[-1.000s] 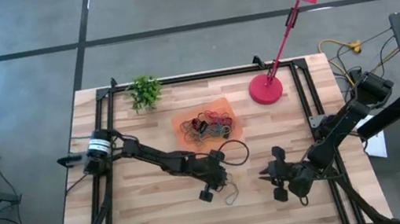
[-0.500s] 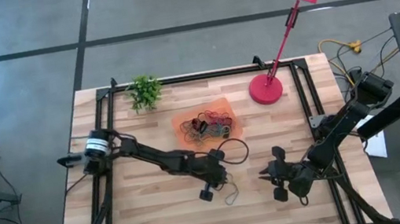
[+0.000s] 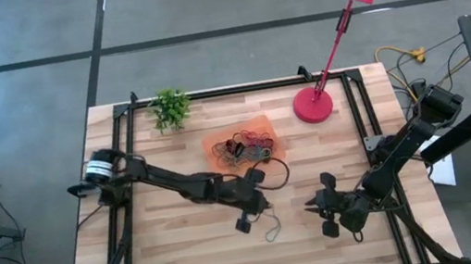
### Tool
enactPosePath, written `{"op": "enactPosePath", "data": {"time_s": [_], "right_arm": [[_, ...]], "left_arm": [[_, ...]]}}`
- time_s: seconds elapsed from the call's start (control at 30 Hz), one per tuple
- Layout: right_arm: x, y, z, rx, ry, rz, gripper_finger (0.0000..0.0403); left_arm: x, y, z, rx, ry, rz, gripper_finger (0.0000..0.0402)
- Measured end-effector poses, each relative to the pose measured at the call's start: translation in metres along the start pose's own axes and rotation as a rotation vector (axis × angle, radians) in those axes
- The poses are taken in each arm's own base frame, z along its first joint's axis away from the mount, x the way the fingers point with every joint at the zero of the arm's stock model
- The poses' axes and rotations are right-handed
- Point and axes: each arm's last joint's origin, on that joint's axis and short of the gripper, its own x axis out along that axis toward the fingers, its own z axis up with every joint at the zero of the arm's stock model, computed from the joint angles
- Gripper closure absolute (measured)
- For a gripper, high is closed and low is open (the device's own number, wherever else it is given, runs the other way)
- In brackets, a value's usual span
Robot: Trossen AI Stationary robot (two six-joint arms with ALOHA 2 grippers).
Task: Pick and place rubber bands into bin
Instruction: Put the yellow rubber band into the orange bin
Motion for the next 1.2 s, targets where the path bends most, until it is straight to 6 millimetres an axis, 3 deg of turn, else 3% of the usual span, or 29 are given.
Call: {"op": "enactPosePath", "data": {"time_s": [0.17, 0.33, 0.6, 0.77, 0.93, 1.2], "right_arm": [[0.0, 0.0, 0.0, 0.0, 0.0, 0.001, 0.0346], [0.0, 0.0, 0.0, 0.002, -0.002, 0.002, 0.0346], [0.0, 0.0, 0.0, 0.006, -0.005, 0.006, 0.0346], [0.0, 0.0, 0.0, 0.006, -0.005, 0.006, 0.0346], [0.0, 0.0, 0.0, 0.005, -0.005, 0.005, 0.0346], [0.0, -0.001, -0.001, 0.002, -0.002, 0.002, 0.0346]], "left_arm": [[-0.022, 0.014, 0.012, 0.08, 0.003, 0.124, 0.0401], [-0.046, 0.039, 0.014, 0.105, 0.093, 0.321, 0.0401], [-0.074, 0.097, -0.014, 0.004, 0.294, 0.497, 0.0401], [-0.081, 0.121, -0.031, -0.046, 0.344, 0.545, 0.0402], [-0.085, 0.131, -0.043, -0.075, 0.365, 0.57, 0.0402], [-0.082, 0.126, -0.052, -0.086, 0.356, 0.485, 0.0402]]}}
